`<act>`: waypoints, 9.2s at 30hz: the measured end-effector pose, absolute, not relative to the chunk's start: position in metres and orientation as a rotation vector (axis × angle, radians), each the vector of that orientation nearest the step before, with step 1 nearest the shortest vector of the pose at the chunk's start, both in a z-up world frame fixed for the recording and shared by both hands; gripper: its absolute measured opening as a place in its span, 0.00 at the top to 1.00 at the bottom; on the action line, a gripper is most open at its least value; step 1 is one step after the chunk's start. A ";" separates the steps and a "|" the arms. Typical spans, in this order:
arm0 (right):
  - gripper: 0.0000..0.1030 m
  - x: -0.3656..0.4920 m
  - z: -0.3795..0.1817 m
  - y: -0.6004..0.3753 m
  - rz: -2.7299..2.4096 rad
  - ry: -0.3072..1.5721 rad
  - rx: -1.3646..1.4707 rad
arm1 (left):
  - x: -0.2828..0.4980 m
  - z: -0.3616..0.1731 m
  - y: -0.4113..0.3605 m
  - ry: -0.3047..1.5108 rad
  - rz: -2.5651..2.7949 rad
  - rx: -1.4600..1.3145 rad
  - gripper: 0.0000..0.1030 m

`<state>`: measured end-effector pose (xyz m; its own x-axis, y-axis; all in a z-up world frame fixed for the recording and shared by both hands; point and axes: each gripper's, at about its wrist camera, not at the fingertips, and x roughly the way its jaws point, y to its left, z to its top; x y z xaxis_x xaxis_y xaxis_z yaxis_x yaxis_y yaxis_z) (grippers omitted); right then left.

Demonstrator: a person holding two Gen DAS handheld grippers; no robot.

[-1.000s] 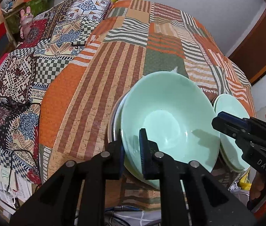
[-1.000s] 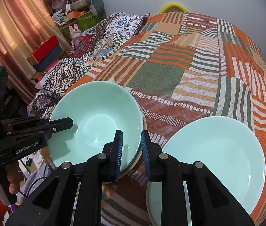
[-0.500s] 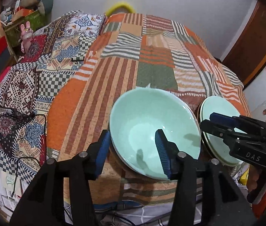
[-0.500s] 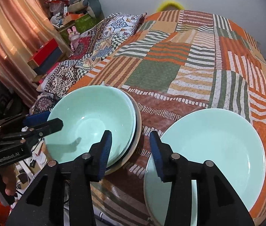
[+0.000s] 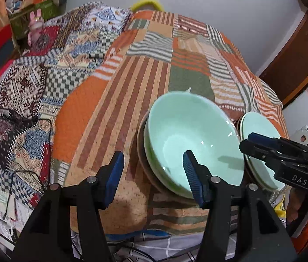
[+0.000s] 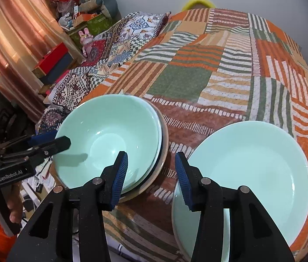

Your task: Organize plates and bowls

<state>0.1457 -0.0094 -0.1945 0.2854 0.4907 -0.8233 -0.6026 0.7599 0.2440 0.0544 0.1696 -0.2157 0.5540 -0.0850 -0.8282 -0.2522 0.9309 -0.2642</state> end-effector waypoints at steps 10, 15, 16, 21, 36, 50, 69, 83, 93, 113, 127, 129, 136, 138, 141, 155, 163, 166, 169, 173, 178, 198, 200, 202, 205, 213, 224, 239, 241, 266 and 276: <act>0.60 0.154 -0.211 -0.001 0.735 1.106 -0.111 | 0.066 -0.236 0.171 1.024 0.033 -0.441 0.46; 0.60 0.157 -0.217 0.006 0.740 1.123 -0.115 | 0.073 -0.248 0.170 1.053 0.013 -0.449 0.46; 0.60 0.157 -0.219 0.008 0.743 1.127 -0.119 | 0.075 -0.251 0.171 1.060 0.006 -0.463 0.46; 0.58 0.157 -0.227 0.015 0.747 1.136 -0.139 | 0.078 -0.254 0.171 1.058 -0.014 -0.478 0.46; 0.64 0.157 -0.224 0.016 0.709 1.119 -0.135 | 0.075 -0.252 0.166 1.057 0.044 -0.477 0.48; 0.66 0.152 -0.218 0.010 0.707 1.128 -0.095 | 0.064 -0.240 0.165 1.028 0.086 -0.513 0.50; 0.66 0.144 -0.173 -0.028 0.675 1.006 -0.036 | 0.071 -0.181 0.128 0.927 0.032 -0.407 0.50; 0.66 0.140 -0.151 -0.080 0.606 0.942 0.038 | 0.084 -0.155 0.082 0.895 -0.060 -0.338 0.50; 0.66 0.137 -0.146 -0.119 0.548 0.918 0.091 | 0.098 -0.147 0.048 0.892 -0.128 -0.294 0.55; 0.66 0.133 -0.154 -0.185 0.417 0.941 0.165 | 0.127 -0.172 -0.015 0.987 -0.240 -0.217 0.61; 0.66 0.138 -0.174 -0.182 0.407 1.007 0.172 | 0.140 -0.200 -0.015 1.055 -0.209 -0.221 0.61; 0.66 0.138 -0.173 -0.182 0.410 1.004 0.171 | 0.142 -0.201 -0.013 1.057 -0.211 -0.233 0.61; 0.66 0.140 -0.174 -0.181 0.413 1.003 0.169 | 0.145 -0.204 -0.012 1.069 -0.211 -0.231 0.61; 0.66 0.139 -0.174 -0.181 0.415 1.003 0.168 | 0.147 -0.206 -0.010 1.074 -0.214 -0.247 0.61; 0.66 0.140 -0.175 -0.181 0.414 1.003 0.167 | 0.150 -0.207 -0.006 1.078 -0.222 -0.270 0.61; 0.63 0.134 -0.162 -0.193 0.404 0.954 0.153 | 0.143 -0.192 -0.002 1.014 -0.188 -0.225 0.51; 0.59 0.124 -0.130 -0.200 0.407 0.859 0.148 | 0.115 -0.146 0.003 0.876 -0.177 -0.200 0.51; 0.59 0.118 -0.116 -0.201 0.418 0.813 0.146 | 0.102 -0.122 0.005 0.808 -0.184 -0.207 0.49; 0.59 0.111 -0.098 -0.201 0.433 0.759 0.138 | 0.087 -0.098 0.006 0.731 -0.190 -0.208 0.46; 0.58 0.097 -0.073 -0.203 0.452 0.670 0.128 | 0.067 -0.066 0.003 0.627 -0.192 -0.190 0.43; 0.44 0.075 -0.042 -0.209 0.465 0.534 0.135 | 0.043 -0.035 -0.001 0.513 -0.185 -0.164 0.36; 0.13 0.026 -0.007 -0.205 0.495 0.311 0.102 | -0.022 0.010 -0.015 0.301 -0.135 -0.113 0.05; 0.09 0.020 -0.007 -0.208 0.498 0.306 0.106 | -0.023 0.010 -0.014 0.298 -0.128 -0.112 0.05; 0.07 0.018 -0.006 -0.208 0.496 0.297 0.111 | -0.024 0.009 -0.015 0.299 -0.129 -0.111 0.04; 0.06 0.017 -0.005 -0.208 0.493 0.292 0.112 | -0.024 0.009 -0.015 0.297 -0.125 -0.105 0.04; 0.06 0.016 -0.008 -0.210 0.492 0.301 0.124 | -0.023 0.005 -0.016 0.301 -0.122 -0.100 0.04; 0.06 0.016 -0.007 -0.211 0.495 0.312 0.129 | -0.021 0.002 -0.015 0.309 -0.122 -0.103 0.03; 0.06 0.018 -0.006 -0.212 0.500 0.321 0.133 | -0.020 0.000 -0.013 0.317 -0.122 -0.108 0.03; 0.06 0.017 -0.005 -0.212 0.501 0.322 0.132 | -0.020 0.000 -0.013 0.318 -0.122 -0.108 0.03; 0.06 0.020 -0.008 -0.214 0.503 0.338 0.144 | -0.018 -0.004 -0.015 0.301 -0.126 -0.098 0.02; 0.06 0.021 -0.009 -0.214 0.504 0.349 0.148 | -0.015 -0.005 -0.018 0.312 -0.137 -0.096 0.02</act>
<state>0.0213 -0.2137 -0.0087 0.8180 0.4965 -0.2905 -0.4465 0.8664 0.2236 -0.0150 -0.0175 -0.0053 0.9426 -0.1488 -0.2990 0.1191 0.9862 -0.1154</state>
